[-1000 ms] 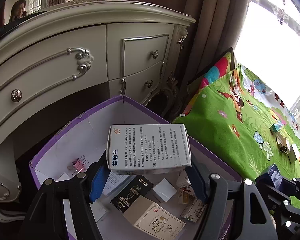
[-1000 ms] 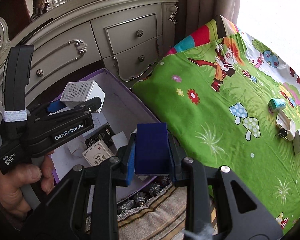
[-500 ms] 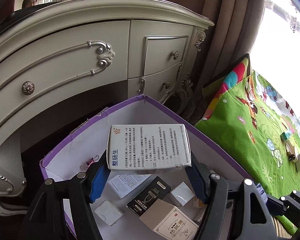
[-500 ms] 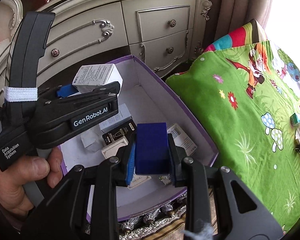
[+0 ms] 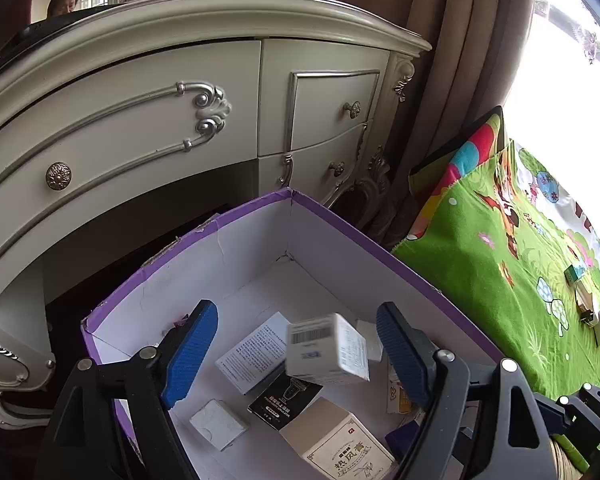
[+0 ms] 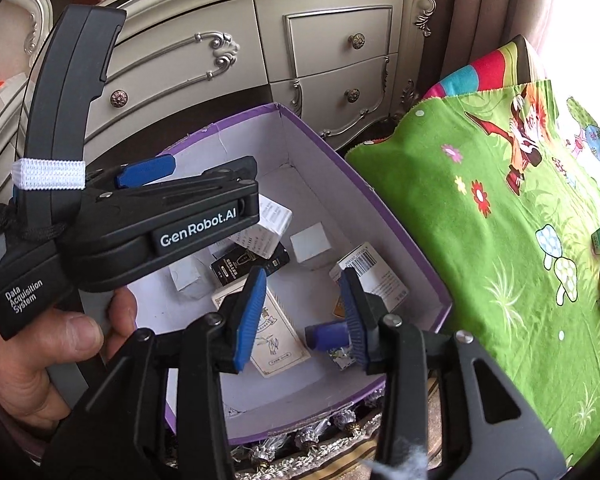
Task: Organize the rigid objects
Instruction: 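Carry the medicine box and tape roll to the storage box and release them inside, then move both tools back over the bed toward the remaining items, then grasp the black binder clip with the left tool while the right tool grasps the pink-marked white box, then carry the clip and pink-marked box to the storage box and release them inside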
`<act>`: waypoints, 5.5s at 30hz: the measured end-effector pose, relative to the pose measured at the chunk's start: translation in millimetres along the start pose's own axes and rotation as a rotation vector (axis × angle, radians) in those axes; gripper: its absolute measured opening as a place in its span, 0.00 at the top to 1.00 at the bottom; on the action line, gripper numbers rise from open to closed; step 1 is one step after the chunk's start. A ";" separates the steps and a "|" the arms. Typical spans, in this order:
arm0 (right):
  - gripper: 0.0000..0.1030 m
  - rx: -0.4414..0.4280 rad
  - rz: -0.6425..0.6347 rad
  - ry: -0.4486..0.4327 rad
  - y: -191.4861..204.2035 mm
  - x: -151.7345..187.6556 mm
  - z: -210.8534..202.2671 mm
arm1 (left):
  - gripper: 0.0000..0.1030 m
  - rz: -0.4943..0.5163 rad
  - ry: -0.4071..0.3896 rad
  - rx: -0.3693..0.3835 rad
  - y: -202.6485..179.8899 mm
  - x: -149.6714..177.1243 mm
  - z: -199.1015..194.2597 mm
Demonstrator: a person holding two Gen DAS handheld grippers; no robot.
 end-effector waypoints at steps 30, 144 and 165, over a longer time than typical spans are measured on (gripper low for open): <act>0.28 0.034 0.083 -0.049 -49.4 8.2 -29.5 | 0.18 0.061 -0.068 0.123 -50.0 -5.3 -24.7; 0.09 0.356 0.593 -0.103 -345.5 158.5 -112.0 | 0.84 0.320 0.208 0.674 -348.2 79.7 2.6; 0.09 0.290 0.496 -0.166 -238.5 134.7 -133.4 | 0.84 0.226 0.123 0.659 -251.5 62.8 -49.4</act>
Point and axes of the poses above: each gripper's, at about its wrist camera, not at the fingertips, and z roughly the way its jaws point, y to its left, x to its underside, the point moved 3 cm from there along z, roughly the way its jaws point
